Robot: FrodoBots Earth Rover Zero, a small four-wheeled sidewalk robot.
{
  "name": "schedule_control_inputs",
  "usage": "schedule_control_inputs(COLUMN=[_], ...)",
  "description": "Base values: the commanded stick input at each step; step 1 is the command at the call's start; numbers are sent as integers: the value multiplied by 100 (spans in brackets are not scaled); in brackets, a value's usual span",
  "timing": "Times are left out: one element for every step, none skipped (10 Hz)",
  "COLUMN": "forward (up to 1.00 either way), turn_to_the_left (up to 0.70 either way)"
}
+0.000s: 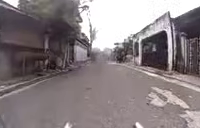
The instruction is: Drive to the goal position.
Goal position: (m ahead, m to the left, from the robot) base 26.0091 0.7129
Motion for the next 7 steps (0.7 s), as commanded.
schedule_control_inputs(forward=[70,70,70,70,70,70,70], turn_to_the_left=[0,0,0,0,0,0,0])
